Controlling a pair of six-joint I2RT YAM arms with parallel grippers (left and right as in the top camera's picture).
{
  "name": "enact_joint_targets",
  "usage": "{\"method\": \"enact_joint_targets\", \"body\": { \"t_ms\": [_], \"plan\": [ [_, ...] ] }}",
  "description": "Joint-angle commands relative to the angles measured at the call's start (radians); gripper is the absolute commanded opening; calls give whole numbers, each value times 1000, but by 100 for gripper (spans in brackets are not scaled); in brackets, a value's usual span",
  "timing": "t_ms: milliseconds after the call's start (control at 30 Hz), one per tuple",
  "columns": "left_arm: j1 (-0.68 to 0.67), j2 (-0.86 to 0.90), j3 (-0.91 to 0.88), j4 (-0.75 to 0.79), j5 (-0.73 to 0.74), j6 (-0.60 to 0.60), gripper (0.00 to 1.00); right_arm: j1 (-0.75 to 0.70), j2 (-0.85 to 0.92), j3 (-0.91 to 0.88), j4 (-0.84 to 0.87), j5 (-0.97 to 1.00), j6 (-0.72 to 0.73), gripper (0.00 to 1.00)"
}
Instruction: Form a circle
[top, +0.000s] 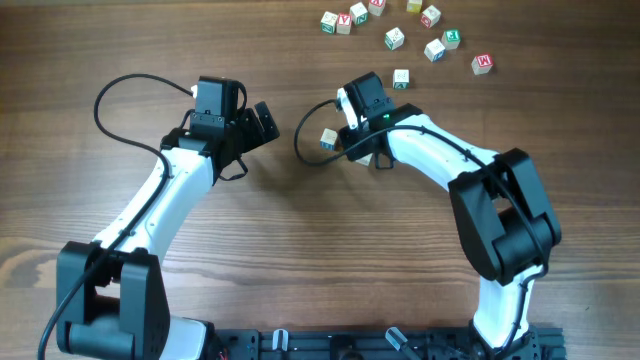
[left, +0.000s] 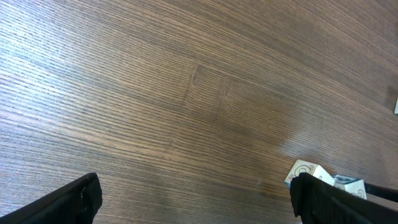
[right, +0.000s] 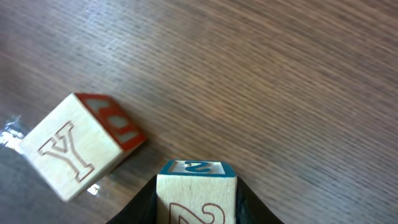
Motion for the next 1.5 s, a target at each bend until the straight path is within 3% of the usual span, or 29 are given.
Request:
{"method": "enact_joint_targets", "body": {
  "t_ms": [0, 100, 333, 800, 1033, 1133, 1467],
  "plan": [
    [0, -19, -3, 2, 1, 16, 100, -25, -27, 5, -25, -43, -31, 23],
    [0, -19, -3, 2, 1, 16, 100, -56, -27, 5, -35, -44, -18, 41],
    [0, -19, -3, 2, 0, 16, 100, -107, -32, 5, -37, -175, -3, 55],
    [0, -19, -3, 2, 1, 16, 100, -107, -84, 5, -99, -154, -5, 56],
    [0, -19, -3, 2, 1, 16, 100, -107, -79, 5, -100, -41, -30, 55],
    [0, -19, -3, 2, 0, 16, 100, -107, -79, 5, -99, -42, -31, 46],
    [0, -19, -3, 2, 1, 16, 100, -107, -79, 2, -114, -98, -84, 42]
  ]
}}
